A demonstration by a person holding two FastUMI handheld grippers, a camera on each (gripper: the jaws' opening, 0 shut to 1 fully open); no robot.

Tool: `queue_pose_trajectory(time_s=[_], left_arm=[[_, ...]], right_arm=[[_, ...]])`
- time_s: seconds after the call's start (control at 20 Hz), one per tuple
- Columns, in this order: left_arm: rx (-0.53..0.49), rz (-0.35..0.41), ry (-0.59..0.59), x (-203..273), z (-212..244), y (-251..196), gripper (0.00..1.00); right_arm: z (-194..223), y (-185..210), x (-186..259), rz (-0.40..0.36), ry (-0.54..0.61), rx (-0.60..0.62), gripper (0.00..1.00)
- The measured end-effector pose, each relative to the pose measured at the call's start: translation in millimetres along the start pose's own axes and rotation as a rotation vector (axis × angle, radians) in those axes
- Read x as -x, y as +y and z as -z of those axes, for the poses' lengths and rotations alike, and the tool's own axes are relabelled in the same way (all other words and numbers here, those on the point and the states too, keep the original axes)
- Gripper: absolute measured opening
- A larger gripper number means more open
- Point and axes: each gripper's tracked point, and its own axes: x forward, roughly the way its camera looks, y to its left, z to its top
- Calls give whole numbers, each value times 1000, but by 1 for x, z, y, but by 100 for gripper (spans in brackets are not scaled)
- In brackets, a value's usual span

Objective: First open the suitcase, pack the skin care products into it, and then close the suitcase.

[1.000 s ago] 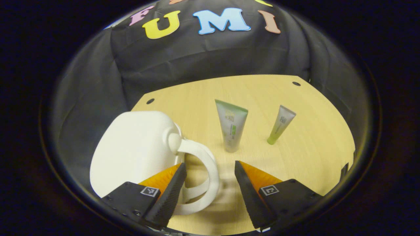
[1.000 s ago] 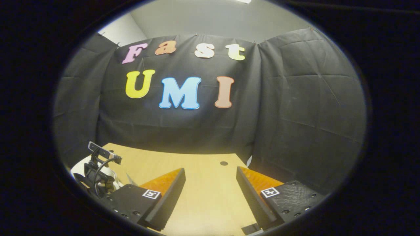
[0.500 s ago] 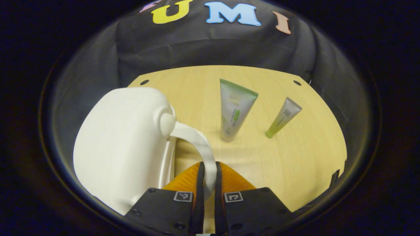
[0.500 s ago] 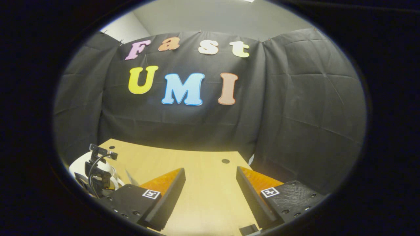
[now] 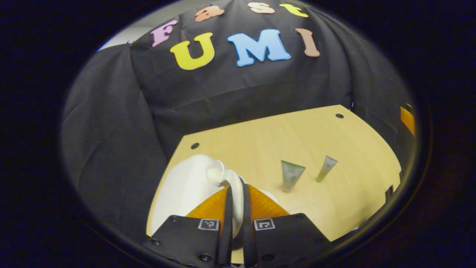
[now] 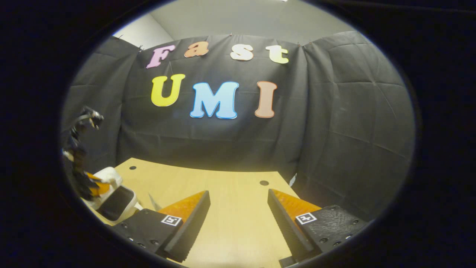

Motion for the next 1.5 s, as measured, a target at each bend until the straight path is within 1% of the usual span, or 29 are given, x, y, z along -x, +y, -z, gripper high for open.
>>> queue_pose_trajectory(time_s=[0.1,0.2,0.3,0.35,0.4,0.45,0.5,0.6,0.75,0.85,0.9,0.95,1.0,1.05,1.15,1.2,1.3,1.35,1.5], left_arm=[[-103,-106,-59,10,-27,64,18],[-185,-208,-76,4,-34,131,18],[-242,-294,-65,-7,-27,196,18],[-272,-328,-61,-13,-21,224,16],[-307,-358,-58,-22,-14,249,19],[-341,-378,-45,-32,-4,273,17],[-368,-389,-31,-43,9,295,19],[-391,-392,-10,-67,36,328,19],[-368,-409,66,-99,76,375,19],[-334,-411,110,-112,97,394,19],[-324,-439,113,-111,102,404,19],[-306,-432,102,-111,102,405,27],[-280,-398,73,-111,96,397,27],[-267,-366,51,-110,90,386,41],[-260,-353,32,-103,85,369,70],[-245,-339,8,-102,81,355,63],[-200,-255,-52,-100,66,312,93],[-176,-215,-71,-100,60,289,96],[-92,-80,-104,-104,49,208,97]], right_arm=[[2,5,-3,-8,2,-10,95],[3,12,-6,-18,2,-25,95],[6,17,-7,-26,6,-36,95],[6,18,-8,-25,9,-41,95],[8,18,-8,-24,10,-46,95],[8,19,-9,-20,11,-52,95],[10,19,-10,-15,16,-59,95],[14,17,-11,-4,26,-73,95],[20,18,-12,6,50,-91,95],[21,16,-11,16,58,-94,95],[20,15,-11,21,58,-92,95],[19,14,-12,27,56,-89,95],[21,15,-12,30,56,-87,95],[22,16,-12,29,59,-86,95],[24,21,-15,21,70,-84,95],[25,25,-15,14,74,-84,95],[26,27,-15,8,74,-72,95],[26,27,-15,7,73,-66,95],[28,27,-15,8,77,-60,95]])
